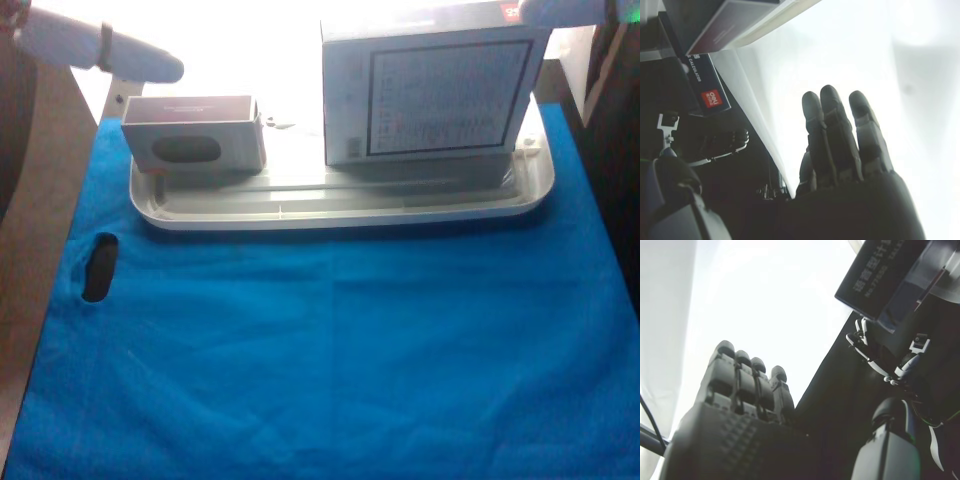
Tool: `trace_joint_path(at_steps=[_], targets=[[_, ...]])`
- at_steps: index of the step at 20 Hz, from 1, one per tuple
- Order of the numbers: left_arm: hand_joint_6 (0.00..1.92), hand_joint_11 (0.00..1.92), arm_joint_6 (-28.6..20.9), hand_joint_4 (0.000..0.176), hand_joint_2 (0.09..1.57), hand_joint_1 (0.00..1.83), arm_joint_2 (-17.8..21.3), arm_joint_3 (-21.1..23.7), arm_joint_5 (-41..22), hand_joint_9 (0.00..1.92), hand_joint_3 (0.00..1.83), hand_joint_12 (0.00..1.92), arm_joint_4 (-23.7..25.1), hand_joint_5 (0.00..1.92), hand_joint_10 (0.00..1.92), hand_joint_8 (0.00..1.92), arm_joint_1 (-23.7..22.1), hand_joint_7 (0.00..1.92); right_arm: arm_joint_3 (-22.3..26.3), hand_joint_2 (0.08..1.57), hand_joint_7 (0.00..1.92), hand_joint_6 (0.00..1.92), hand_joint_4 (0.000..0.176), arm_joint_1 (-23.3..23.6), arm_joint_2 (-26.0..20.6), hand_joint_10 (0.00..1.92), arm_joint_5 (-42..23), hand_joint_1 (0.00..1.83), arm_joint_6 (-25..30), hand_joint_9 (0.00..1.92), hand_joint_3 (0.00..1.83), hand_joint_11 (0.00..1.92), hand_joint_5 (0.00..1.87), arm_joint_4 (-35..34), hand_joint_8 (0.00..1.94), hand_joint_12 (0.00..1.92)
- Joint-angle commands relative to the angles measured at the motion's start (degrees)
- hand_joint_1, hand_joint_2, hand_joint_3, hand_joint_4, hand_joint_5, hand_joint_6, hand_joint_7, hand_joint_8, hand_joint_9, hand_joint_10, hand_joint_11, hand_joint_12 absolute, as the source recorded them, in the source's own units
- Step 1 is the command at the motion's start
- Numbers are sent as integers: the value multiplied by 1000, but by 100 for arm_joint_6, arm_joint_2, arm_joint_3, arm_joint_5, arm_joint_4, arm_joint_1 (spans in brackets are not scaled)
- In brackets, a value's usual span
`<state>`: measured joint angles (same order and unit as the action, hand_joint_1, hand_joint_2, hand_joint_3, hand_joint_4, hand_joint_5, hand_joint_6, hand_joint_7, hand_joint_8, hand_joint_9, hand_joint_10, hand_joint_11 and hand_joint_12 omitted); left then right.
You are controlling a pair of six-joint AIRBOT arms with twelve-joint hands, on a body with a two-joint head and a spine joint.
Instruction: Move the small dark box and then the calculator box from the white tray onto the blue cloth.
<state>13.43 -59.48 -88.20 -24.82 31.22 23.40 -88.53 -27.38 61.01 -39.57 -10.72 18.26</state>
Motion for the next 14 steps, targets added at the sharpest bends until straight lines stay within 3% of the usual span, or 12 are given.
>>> trace_joint_path(at_steps=[1,3,7,10,12,14], targets=[[6,139,-219,0,741,697,-25,-33,-405,485,4,450,66,89,0,0,-156,438,-19,725,14,27,63,95,3,0,-589,536,22,0,0,6,156,-252,0,3],[6,105,-445,0,728,702,-70,-63,-70,411,0,451,790,75,0,0,-416,341,-18,699,11,26,59,95,13,0,-589,517,22,0,0,6,167,-228,0,3],[0,44,-1485,0,768,733,-206,-150,327,276,0,500,2499,47,1,0,-804,167,-19,656,8,25,61,95,45,0,-589,524,22,0,0,12,187,-200,1,6],[4,8,-1530,0,724,678,-276,-154,487,277,0,546,2830,64,2,2,-813,159,-19,630,21,22,56,95,62,0,-589,525,22,0,0,60,194,-171,4,28],[15,8,-2174,0,708,608,-383,-277,458,289,0,596,3431,104,2,5,-815,206,-19,630,23,18,60,95,68,1,-590,520,22,3,0,79,189,-165,4,39],[13,38,-2252,0,686,631,-449,-333,474,345,0,642,3546,161,14,20,-813,288,-17,633,29,16,49,95,76,1,-590,537,22,3,0,79,189,-150,5,42]])
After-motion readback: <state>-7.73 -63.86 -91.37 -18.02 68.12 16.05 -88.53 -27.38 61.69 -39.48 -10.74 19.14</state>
